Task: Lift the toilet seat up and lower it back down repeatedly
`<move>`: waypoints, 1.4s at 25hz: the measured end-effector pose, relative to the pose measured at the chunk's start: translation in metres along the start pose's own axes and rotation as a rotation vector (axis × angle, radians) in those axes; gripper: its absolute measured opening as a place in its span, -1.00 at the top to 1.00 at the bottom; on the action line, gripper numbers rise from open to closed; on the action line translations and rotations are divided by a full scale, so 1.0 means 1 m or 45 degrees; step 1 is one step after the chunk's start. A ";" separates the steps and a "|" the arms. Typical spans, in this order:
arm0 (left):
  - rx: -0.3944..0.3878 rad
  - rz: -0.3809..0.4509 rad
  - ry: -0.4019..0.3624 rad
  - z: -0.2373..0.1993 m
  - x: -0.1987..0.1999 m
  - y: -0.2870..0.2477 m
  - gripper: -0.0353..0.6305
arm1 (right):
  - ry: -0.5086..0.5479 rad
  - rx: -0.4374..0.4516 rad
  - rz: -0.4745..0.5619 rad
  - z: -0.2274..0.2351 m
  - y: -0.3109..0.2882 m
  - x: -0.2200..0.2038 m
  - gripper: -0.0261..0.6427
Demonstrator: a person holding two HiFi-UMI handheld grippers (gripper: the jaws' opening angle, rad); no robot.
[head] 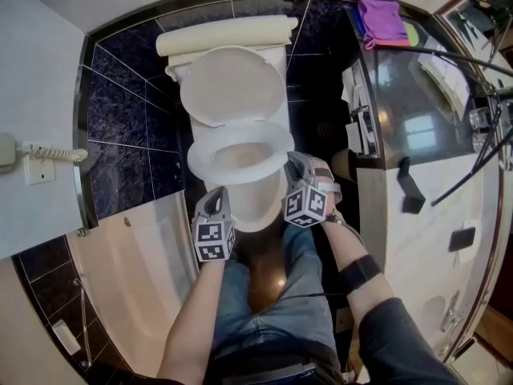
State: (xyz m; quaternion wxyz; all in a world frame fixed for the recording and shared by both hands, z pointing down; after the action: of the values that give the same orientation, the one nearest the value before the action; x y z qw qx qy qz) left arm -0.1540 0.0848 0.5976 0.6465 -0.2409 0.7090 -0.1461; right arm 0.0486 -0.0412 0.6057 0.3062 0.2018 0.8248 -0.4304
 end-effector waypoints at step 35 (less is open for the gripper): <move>-0.095 -0.309 -0.056 0.041 -0.245 0.011 0.91 | -0.291 -0.057 -0.204 -0.140 0.030 -0.142 0.87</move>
State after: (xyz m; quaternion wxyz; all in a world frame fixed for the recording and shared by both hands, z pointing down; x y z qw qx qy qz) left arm -0.1034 0.2280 0.7941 0.6301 -0.3518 0.6652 -0.1914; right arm 0.1244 0.0819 0.7464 0.3673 0.0782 0.8073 -0.4552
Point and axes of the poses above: the fingertips, and each gripper's own axes: y backward along the fingers, z to its right, x out of its top, the point moved 8 cm from there along y, backward along the fingers, and after that the axes turned 10 degrees about z, right-handed, at the moved point
